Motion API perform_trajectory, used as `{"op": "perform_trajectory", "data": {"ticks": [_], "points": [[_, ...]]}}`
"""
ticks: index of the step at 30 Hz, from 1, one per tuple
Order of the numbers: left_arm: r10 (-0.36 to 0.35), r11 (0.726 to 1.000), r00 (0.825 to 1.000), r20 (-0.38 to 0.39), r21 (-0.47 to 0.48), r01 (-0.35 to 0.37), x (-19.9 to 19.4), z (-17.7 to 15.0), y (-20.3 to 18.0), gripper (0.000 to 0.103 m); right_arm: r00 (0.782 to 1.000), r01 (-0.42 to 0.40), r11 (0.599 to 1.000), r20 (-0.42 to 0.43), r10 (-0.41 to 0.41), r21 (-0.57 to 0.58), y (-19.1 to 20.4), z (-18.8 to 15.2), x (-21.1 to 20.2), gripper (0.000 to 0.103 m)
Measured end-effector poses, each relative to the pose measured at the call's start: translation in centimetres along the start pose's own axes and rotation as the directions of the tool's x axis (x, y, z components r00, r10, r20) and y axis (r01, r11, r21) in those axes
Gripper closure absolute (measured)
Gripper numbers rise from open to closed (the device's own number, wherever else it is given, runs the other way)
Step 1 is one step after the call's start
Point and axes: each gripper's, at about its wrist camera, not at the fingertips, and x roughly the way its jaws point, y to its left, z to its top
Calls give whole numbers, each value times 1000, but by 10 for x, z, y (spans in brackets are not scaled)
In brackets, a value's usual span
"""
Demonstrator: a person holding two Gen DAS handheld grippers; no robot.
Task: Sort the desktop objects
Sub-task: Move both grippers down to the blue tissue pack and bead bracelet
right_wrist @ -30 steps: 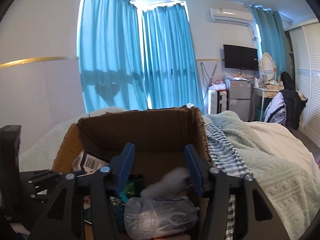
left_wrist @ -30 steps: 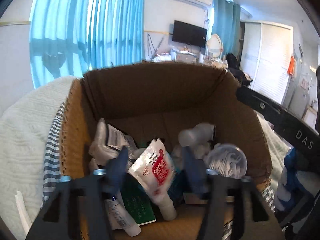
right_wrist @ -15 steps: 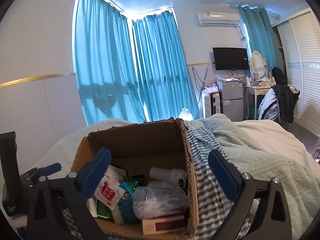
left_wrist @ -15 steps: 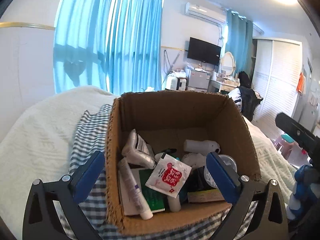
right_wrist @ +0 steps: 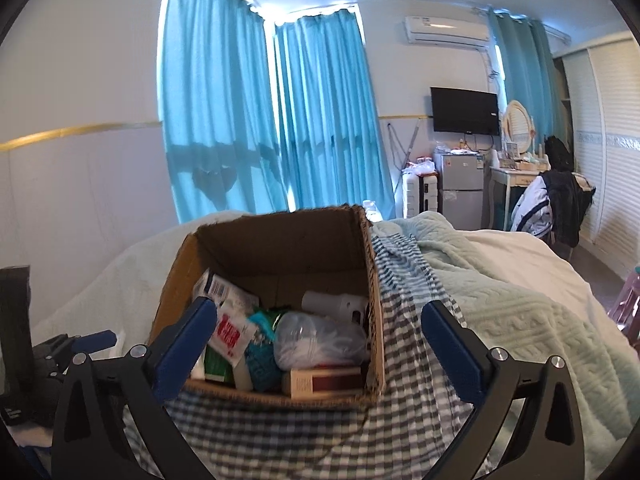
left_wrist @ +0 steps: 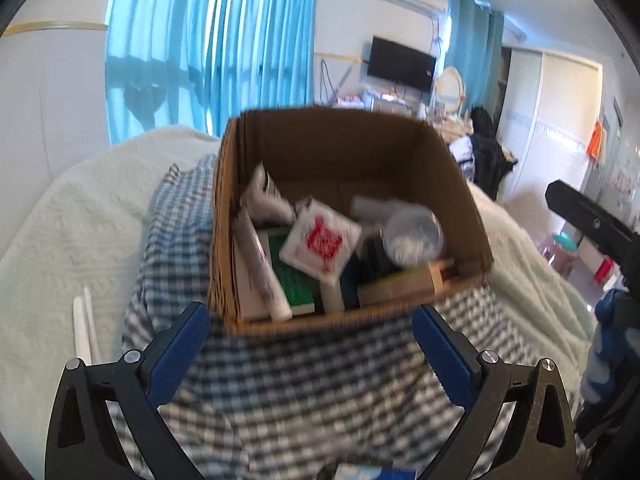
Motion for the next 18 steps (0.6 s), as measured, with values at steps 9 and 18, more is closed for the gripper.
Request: {"op": "perform_trajectory", "data": {"ticks": [9, 18], "points": [[-108, 994, 970, -220, 0, 111, 1, -48, -12, 0, 991, -40, 998, -134, 32, -54, 3, -37, -16, 27], [-74, 979, 893, -444, 136, 149, 30, -94, -51, 0, 960, -53, 998, -276, 38, -45, -3, -77, -20, 38]]}}
